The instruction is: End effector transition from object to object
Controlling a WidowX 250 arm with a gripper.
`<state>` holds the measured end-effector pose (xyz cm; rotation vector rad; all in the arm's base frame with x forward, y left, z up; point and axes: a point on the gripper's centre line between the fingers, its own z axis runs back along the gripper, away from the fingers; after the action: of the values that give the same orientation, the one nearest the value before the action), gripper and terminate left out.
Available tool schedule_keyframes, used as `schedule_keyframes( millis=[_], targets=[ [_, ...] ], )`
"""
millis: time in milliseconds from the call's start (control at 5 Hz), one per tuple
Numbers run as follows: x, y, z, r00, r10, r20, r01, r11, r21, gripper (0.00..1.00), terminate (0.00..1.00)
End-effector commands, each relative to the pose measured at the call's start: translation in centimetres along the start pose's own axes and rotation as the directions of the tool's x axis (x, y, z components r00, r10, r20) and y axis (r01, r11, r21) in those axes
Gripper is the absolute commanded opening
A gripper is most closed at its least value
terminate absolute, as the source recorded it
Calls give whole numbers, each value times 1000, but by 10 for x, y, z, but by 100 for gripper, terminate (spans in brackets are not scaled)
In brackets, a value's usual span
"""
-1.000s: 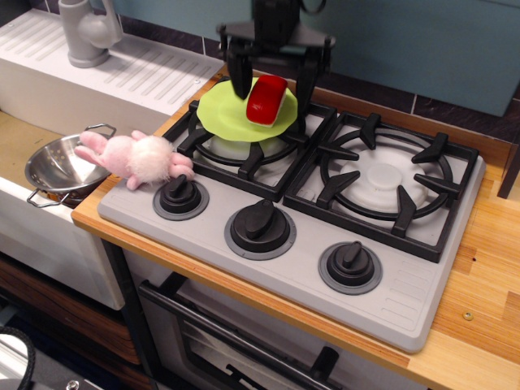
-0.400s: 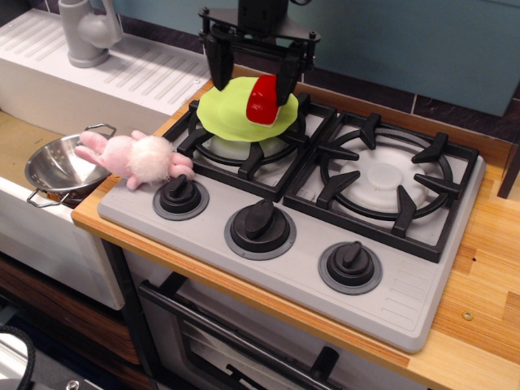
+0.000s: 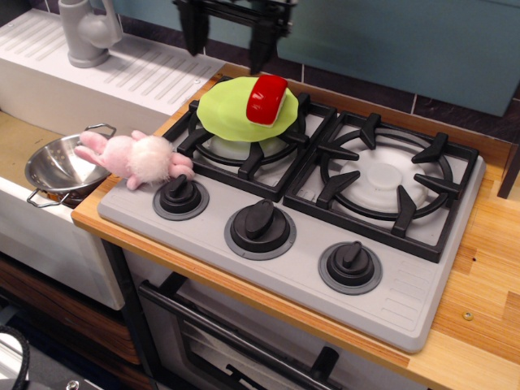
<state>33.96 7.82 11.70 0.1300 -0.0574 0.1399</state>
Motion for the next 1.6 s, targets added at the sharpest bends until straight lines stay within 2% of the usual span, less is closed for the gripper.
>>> schedule_keyframes(
  millis=[0,200,800,1400],
  targets=[
    [-13,34,5,991,-31,132,31,1000,4,100,0],
    [-20,46,-6,987,-39,153,39,999,8,100,0],
    [-53,48,-54,987,23,161,-17,999,-38,100,0],
    [-58,40,-98,988,52,149,-34,992,-121,100,0]
  ],
)
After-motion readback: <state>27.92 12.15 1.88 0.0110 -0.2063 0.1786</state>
